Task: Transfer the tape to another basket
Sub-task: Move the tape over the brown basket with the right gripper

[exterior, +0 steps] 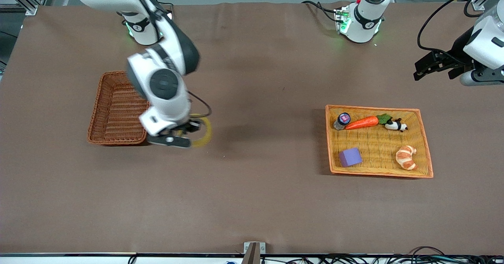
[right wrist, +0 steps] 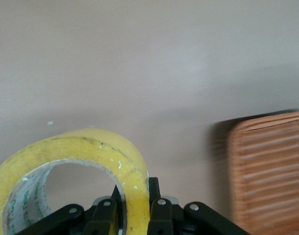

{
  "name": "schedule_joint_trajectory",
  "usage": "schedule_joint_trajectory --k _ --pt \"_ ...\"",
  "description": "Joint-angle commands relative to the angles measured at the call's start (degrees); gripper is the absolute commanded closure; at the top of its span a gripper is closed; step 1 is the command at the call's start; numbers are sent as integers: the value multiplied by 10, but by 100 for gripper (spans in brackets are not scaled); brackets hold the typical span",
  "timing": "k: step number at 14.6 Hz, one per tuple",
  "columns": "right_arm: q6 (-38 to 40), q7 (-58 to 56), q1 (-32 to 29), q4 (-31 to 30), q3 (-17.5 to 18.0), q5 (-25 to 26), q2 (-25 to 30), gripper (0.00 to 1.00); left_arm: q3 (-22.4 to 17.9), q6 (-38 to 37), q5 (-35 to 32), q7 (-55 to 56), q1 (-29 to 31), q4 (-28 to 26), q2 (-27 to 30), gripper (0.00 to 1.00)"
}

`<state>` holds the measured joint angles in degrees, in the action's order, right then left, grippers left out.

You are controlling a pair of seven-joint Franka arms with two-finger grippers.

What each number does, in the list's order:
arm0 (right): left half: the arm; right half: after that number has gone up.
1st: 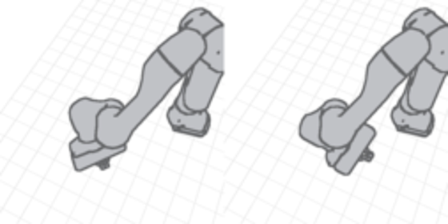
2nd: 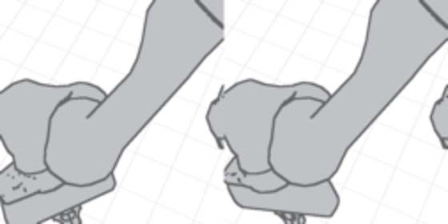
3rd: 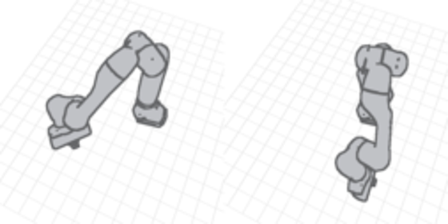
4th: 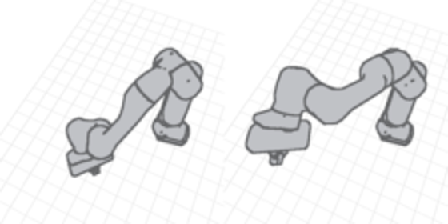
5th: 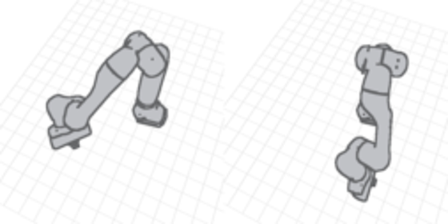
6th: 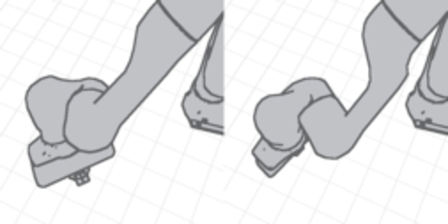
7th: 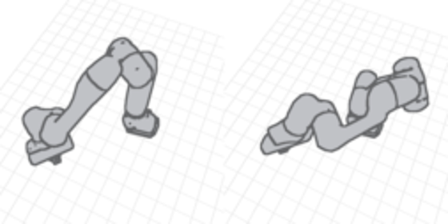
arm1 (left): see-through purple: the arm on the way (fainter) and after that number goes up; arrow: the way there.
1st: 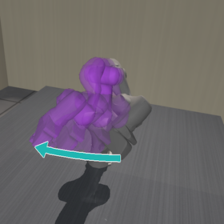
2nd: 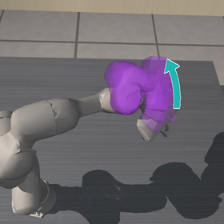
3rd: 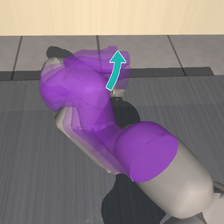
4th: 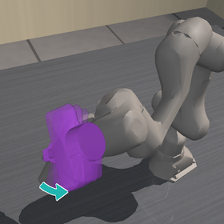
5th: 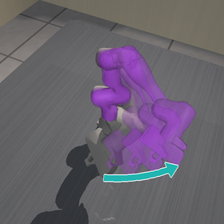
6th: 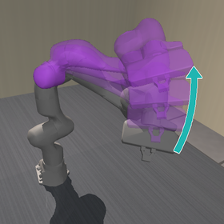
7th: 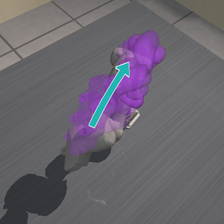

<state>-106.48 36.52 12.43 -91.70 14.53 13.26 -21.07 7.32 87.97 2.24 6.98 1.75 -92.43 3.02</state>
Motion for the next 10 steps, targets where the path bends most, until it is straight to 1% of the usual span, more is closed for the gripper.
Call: schedule_joint_trajectory --k 1,2,3,4,7,9,10 --pt "-15 -122 -85 -121 11 -38 114 100 -2 4 10 -61 25 -13 12 0" --pt "-17 -162 -97 -150 -2 -51 141 100 -2 8 10 -64 26 -13 11 0" --pt "-26 -206 -97 -183 -33 -59 166 100 -3 12 9 -64 25 -13 10 0" --pt "-45 -241 -96 -222 -57 -65 191 100 -2 12 8 -64 25 -10 6 0" --pt "-142 -341 -95 -360 -127 -68 261 100 -2 13 4 -75 26 -4 2 0" --pt "-195 -384 -95 -428 -163 -68 282 99 -2 13 4 -74 25 5 -6 0" --pt "-215 -409 -95 -451 -184 -68 286 99 -2 13 4 -74 25 4 -7 0"
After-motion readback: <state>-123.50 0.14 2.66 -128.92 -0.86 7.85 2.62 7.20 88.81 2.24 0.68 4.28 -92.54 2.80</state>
